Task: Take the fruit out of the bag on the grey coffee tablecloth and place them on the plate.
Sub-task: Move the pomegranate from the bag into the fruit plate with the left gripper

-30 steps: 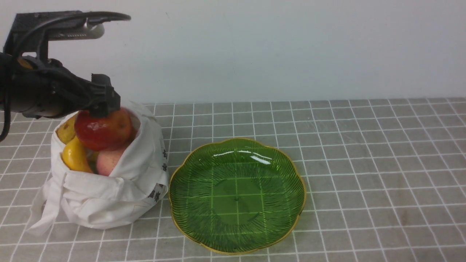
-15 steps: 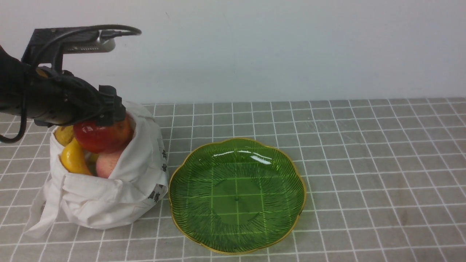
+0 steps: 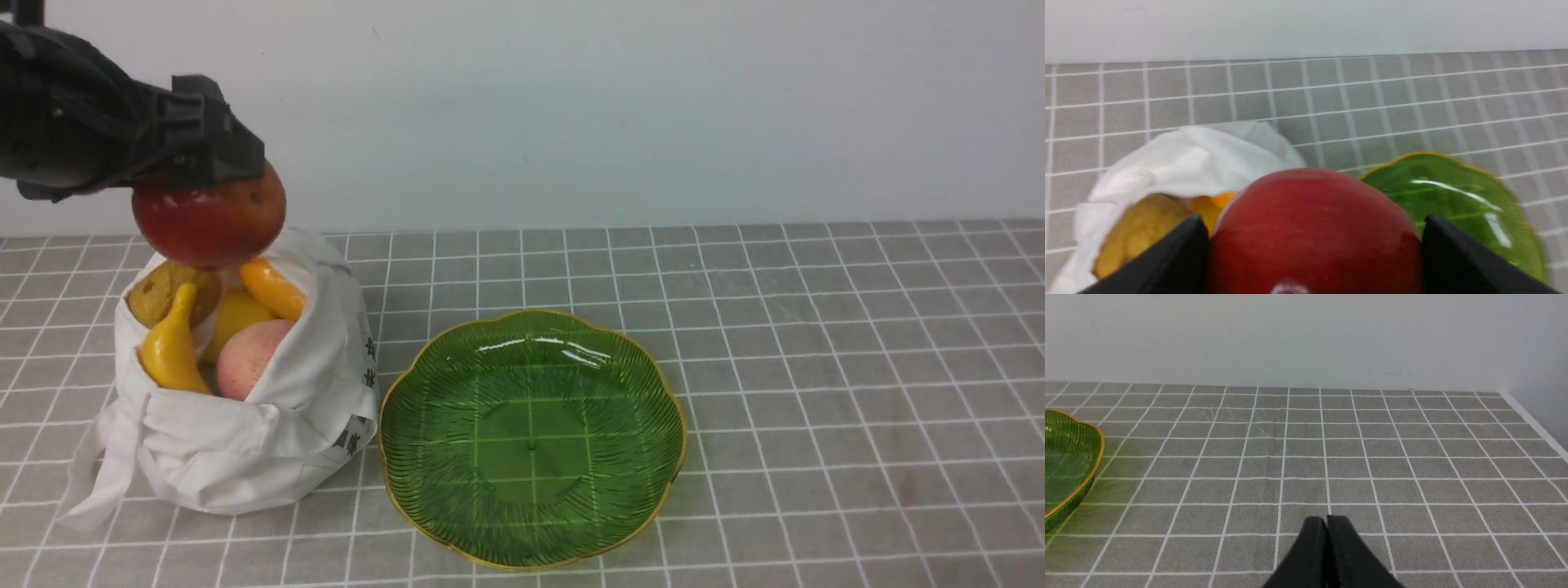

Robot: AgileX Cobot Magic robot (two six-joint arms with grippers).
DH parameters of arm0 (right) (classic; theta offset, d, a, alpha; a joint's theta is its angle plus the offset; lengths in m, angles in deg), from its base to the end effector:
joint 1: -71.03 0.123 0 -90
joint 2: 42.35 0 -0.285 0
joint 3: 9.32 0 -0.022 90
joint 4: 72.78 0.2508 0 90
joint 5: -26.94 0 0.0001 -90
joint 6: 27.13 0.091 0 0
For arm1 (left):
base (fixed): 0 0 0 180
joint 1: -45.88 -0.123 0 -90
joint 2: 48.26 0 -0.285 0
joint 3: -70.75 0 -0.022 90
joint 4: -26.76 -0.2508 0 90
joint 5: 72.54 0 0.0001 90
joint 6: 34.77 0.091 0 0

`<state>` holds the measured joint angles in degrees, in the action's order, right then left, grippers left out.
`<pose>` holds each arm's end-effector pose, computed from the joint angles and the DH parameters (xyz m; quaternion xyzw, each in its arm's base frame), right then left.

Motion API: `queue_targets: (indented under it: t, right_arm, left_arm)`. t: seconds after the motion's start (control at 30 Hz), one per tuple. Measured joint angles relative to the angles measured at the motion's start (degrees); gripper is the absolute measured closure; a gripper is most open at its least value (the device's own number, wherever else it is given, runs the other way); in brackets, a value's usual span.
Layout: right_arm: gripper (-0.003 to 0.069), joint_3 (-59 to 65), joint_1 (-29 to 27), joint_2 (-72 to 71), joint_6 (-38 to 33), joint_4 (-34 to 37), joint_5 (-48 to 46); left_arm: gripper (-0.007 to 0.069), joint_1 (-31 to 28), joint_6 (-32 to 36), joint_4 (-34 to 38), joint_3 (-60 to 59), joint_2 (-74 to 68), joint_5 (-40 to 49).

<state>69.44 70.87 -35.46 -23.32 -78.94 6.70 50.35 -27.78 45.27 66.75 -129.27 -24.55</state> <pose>0.0529 -0.0035 0.1733 -0.0014 0.7974 -0.0260 0.6028 0.2671 -0.0424 0.3896 0.0396 0.9057 -0.1438 0.3968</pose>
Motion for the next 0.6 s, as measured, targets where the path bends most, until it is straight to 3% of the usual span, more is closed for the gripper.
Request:
queue_targets:
  t: [0.17, 0.33, 0.6]
  right_arm:
    - [0.0673, 0.0, 0.0, 0.0, 0.0, 0.0, 0.0]
    - [0.0673, 0.0, 0.0, 0.0, 0.0, 0.0, 0.0]
    - [0.0673, 0.0, 0.0, 0.0, 0.0, 0.0, 0.0]
  left_arm:
    - [0.0027, 6.9, 6.18, 8.75, -0.04, 2.34, 3.66]
    - [0.0027, 15.96, 14.52, 10.34, -1.05, -3.69, 3.98]
    - [0.0027, 22.88, 9.12, 6.95, -1.12, -20.81, 0.61]
